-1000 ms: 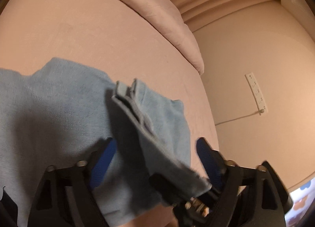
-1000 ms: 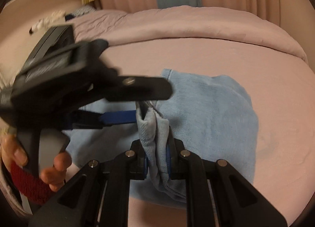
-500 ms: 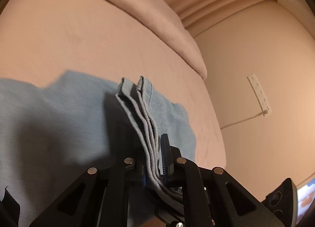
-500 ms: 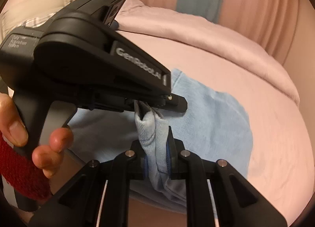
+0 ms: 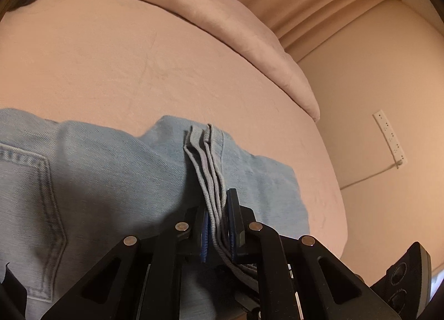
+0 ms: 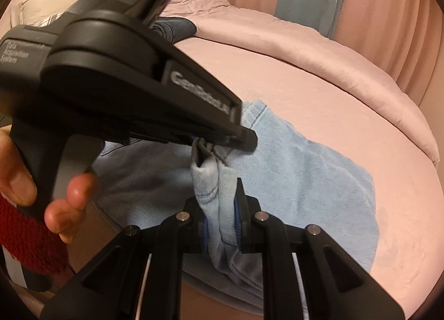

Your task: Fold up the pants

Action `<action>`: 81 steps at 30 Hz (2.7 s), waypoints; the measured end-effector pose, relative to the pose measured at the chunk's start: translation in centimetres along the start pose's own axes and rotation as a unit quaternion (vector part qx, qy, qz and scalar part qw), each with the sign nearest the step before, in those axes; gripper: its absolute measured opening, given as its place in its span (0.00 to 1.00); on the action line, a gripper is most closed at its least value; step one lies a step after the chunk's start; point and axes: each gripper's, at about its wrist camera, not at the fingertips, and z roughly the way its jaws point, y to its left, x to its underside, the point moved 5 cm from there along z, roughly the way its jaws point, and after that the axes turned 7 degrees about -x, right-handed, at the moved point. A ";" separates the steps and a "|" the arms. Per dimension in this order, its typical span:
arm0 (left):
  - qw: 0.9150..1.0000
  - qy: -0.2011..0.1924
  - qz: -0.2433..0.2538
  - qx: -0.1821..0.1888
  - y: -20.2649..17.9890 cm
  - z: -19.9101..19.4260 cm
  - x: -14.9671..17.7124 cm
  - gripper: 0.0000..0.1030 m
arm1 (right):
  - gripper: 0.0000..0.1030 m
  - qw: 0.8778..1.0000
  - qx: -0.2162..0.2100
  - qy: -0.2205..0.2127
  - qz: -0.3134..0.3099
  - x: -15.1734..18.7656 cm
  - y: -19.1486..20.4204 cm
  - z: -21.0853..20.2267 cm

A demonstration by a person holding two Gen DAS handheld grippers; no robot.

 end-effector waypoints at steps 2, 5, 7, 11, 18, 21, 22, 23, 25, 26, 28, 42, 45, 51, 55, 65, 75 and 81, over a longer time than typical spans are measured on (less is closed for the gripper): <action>1.000 -0.002 0.004 -0.005 -0.1 0.0 0.0 0.08 | 0.15 1.000 0.001 -0.003 -0.002 0.2 -0.4 -0.3; 1.000 0.002 0.003 -0.013 0.4 0.4 0.2 0.08 | 0.15 1.000 0.001 -0.003 -0.011 0.6 0.0 -0.2; 1.000 0.003 -0.001 -0.019 0.3 0.8 0.3 0.08 | 0.15 1.000 -0.002 0.000 -0.010 1.0 0.4 -0.2; 0.999 0.008 -0.003 -0.037 0.6 1.6 0.7 0.08 | 0.17 1.000 -0.006 0.009 -0.014 1.1 0.8 0.6; 0.998 0.011 -0.001 -0.055 0.5 2.4 0.9 0.09 | 0.18 0.999 -0.010 0.021 -0.022 0.3 1.0 1.6; 0.997 0.011 0.009 -0.075 0.7 2.5 1.3 0.13 | 0.28 0.999 -0.022 0.025 -0.022 0.3 1.0 2.3; 0.997 0.009 0.010 -0.078 0.7 2.4 1.4 0.13 | 0.30 0.999 -0.033 0.027 -0.020 0.3 1.1 2.5; 0.997 0.008 0.011 -0.080 0.6 2.2 1.4 0.13 | 0.37 0.999 -0.039 0.025 -0.014 0.2 1.1 2.6; 0.996 0.005 0.018 -0.092 0.6 1.7 1.4 0.14 | 0.45 0.998 -0.052 0.023 -0.006 0.1 1.2 2.5; 0.994 0.001 0.024 -0.103 0.6 1.3 1.4 0.14 | 0.50 0.998 -0.065 0.022 -0.001 -0.1 1.3 2.4; 0.992 -0.010 0.036 -0.120 0.8 0.2 1.1 0.14 | 0.52 0.996 -0.091 0.023 0.009 -0.3 1.4 1.9; 0.991 -0.014 0.122 -0.059 -6.0 0.3 2.5 0.14 | 0.49 0.978 -0.051 -0.042 0.196 -1.3 -12.4 -6.0; 0.984 0.017 0.172 -0.039 -9.7 3.4 4.4 0.14 | 0.44 0.974 -0.022 -0.038 0.224 -1.4 -15.7 -5.3; 0.963 0.062 0.257 -0.059 -13.1 9.0 8.7 0.14 | 0.39 0.968 -0.008 -0.004 0.251 -2.0 -18.8 -2.2; 0.968 0.072 0.236 -0.040 -12.2 9.6 8.2 0.14 | 0.42 0.961 -0.014 0.056 0.270 0.5 -18.8 1.1; 0.974 -0.001 0.202 -0.100 -6.2 4.2 3.7 0.14 | 0.43 0.977 -0.039 0.038 0.206 0.8 -16.3 -5.1; 0.983 0.014 0.158 -0.092 -4.0 5.7 3.7 0.14 | 0.52 0.981 -0.035 0.107 0.156 4.1 -13.0 -2.8; 0.983 0.004 0.158 -0.096 -3.2 2.7 5.0 0.19 | 0.50 0.974 -0.108 0.067 0.185 0.3 -12.5 -4.4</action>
